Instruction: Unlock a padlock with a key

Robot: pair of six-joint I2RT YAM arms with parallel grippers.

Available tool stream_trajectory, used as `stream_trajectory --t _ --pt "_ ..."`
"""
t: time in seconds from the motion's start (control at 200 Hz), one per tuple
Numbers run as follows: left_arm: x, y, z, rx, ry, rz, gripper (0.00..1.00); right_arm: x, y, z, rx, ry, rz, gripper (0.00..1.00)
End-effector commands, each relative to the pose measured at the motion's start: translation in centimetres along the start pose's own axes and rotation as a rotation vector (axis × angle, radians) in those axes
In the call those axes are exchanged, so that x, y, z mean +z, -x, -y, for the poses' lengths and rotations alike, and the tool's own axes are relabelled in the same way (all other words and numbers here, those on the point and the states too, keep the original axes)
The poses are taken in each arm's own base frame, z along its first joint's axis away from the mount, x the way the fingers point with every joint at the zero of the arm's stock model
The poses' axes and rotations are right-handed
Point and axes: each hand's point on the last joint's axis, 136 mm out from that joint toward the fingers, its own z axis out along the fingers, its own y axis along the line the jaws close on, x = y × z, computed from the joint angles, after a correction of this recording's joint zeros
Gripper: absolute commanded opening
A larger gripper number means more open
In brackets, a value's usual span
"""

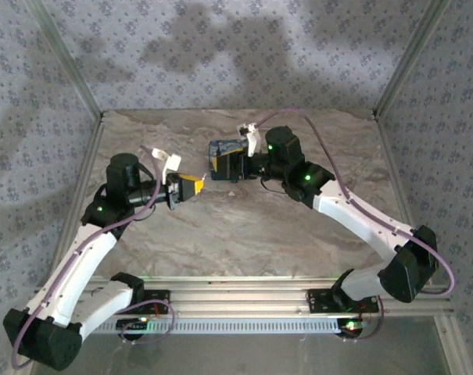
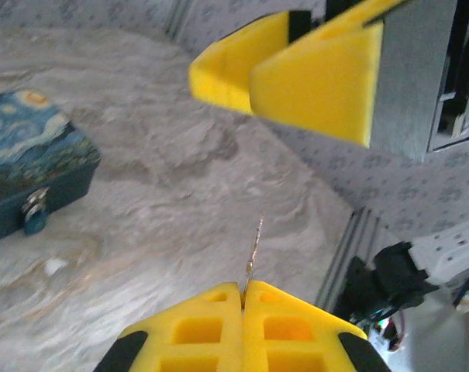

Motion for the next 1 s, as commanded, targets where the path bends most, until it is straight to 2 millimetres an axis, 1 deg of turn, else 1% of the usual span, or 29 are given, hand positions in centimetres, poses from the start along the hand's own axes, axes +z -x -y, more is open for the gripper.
stream_trajectory --t 0.0,0.09,0.165,0.21,0.22,0.25,0.32,0.35,0.435,0.505,0.515,0.535,0.675,0.695,0.73,0.864,0.994 --pt "-0.7 -3.1 -2.3 0.002 0.132 -0.098 0.00 -0.8 -1.3 4.4 0.072 -0.236 -0.034 0.58" --pt "-0.6 -4.2 -3.3 -0.033 0.173 -0.106 0.00 -0.7 -4.3 8.1 0.141 -0.398 -0.107 0.58" --pt "-0.6 -4.8 -4.5 -0.066 0.225 -0.116 0.00 0.1 -6.8 10.3 0.181 -0.463 -0.156 0.58" --pt "-0.6 -5.2 -5.9 -0.095 0.284 -0.123 0.00 0.6 -7.7 11.3 0.197 -0.495 -0.170 0.58" --pt "-0.6 -5.2 -6.2 -0.106 0.300 -0.122 0.00 0.6 -9.0 12.2 0.206 -0.518 -0.197 0.58" --pt "-0.5 -5.2 -7.4 -0.136 0.342 -0.117 0.00 0.8 -10.2 13.1 0.217 -0.544 -0.229 0.58" --pt "0.1 -4.6 -9.1 -0.183 0.375 -0.105 0.00 1.3 -11.8 14.6 0.235 -0.577 -0.278 0.58" --pt "0.4 -4.5 -9.9 -0.196 0.391 -0.108 0.00 1.5 -12.3 15.1 0.277 -0.587 -0.291 0.59" --pt "1.2 -4.1 -12.2 -0.210 0.461 -0.135 0.00 1.5 -12.5 17.1 0.346 -0.604 -0.310 0.59" --pt "1.5 -3.7 -14.0 -0.228 0.521 -0.140 0.00 1.5 -12.2 18.6 0.389 -0.609 -0.295 0.59" --pt "1.6 -3.6 -14.3 -0.231 0.530 -0.138 0.00 1.8 -11.0 18.5 0.388 -0.598 -0.271 0.59" --pt "1.6 -3.4 -14.8 -0.234 0.547 -0.132 0.00 1.8 -10.4 18.8 0.395 -0.595 -0.260 0.59" --pt "1.8 -2.8 -18.4 -0.275 0.644 -0.101 0.00 2.0 -8.1 20.4 0.388 -0.601 -0.248 0.59" --pt "1.9 -2.8 -18.9 -0.280 0.654 -0.103 0.00 2.0 -8.2 20.8 0.394 -0.609 -0.254 0.59" --pt "2.0 -2.6 -19.6 -0.287 0.666 -0.104 0.00 2.1 -7.6 21.3 0.403 -0.614 -0.250 0.60" --pt "3.8 -2.3 -22.6 -0.317 0.678 -0.153 0.00 3.0 -5.8 24.5 0.395 -0.623 -0.256 0.65" --pt "5.9 -1.6 -25.0 -0.329 0.676 -0.205 0.00 3.9 -5.4 27.7 0.412 -0.653 -0.262 0.67"
